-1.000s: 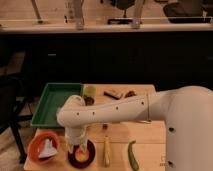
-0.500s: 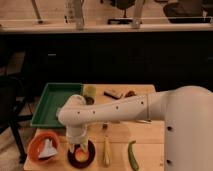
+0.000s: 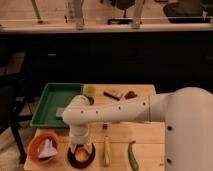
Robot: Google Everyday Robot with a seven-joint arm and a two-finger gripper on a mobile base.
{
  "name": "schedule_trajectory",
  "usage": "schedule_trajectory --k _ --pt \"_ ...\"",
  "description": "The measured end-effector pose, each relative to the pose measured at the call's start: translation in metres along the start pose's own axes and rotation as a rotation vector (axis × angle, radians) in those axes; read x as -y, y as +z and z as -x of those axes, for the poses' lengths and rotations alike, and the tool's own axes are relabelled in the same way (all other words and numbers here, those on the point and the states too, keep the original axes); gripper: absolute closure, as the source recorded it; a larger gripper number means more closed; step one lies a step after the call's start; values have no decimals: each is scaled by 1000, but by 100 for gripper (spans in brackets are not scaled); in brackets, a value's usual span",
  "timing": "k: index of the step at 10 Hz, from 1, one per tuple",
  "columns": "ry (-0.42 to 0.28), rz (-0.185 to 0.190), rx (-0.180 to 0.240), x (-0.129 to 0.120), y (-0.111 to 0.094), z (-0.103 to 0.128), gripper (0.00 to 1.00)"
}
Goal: Place apple in plastic cup
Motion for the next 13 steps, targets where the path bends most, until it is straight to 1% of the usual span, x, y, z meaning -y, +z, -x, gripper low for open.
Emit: schedule_trajectory --k 8,9,10,11,13 --pt "-7 -11 34 2 12 2 29" --pt "-7 -11 37 2 13 3 33" --pt "-3 -18 40 0 14 3 44" --pt "2 -23 42 -1 14 3 52" --pt "-3 -30 38 1 13 4 74"
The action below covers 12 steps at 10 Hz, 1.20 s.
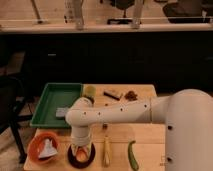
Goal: Place apple in plastic cup
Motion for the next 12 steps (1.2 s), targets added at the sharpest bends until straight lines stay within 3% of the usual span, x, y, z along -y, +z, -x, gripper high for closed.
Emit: schedule_trajectory --k 3,6,12 --pt "2 0 -13 1 -5 -1 99" --pt "-3 8 -54 2 -24 -1 100" --pt "-3 23 -166 2 -84 -9 100"
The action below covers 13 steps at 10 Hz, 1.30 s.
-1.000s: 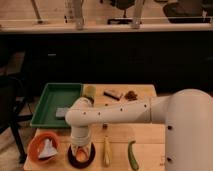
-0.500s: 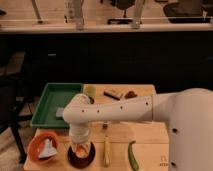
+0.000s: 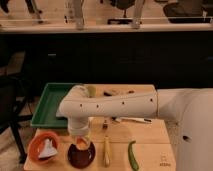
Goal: Place apple in plastic cup
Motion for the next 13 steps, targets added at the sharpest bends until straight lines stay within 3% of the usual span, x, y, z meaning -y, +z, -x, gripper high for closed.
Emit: schedule_trajectory --k 2,5,13 --pt "0 8 -58 -1 -31 -16 100" --pt "-1 23 -115 0 -57 -42 100" --pt "-28 66 -140 26 -77 -137 100"
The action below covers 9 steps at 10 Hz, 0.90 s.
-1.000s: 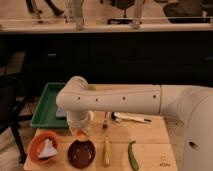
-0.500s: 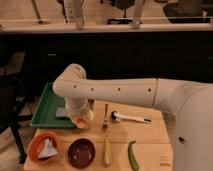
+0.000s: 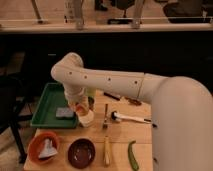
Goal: Place apple in plastic cup
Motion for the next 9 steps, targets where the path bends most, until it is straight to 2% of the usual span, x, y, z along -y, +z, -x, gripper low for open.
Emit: schedule_trajectory --k 3,9 --pt "4 15 -8 7 -4 -27 100" --pt "47 29 -29 3 -13 -87 100"
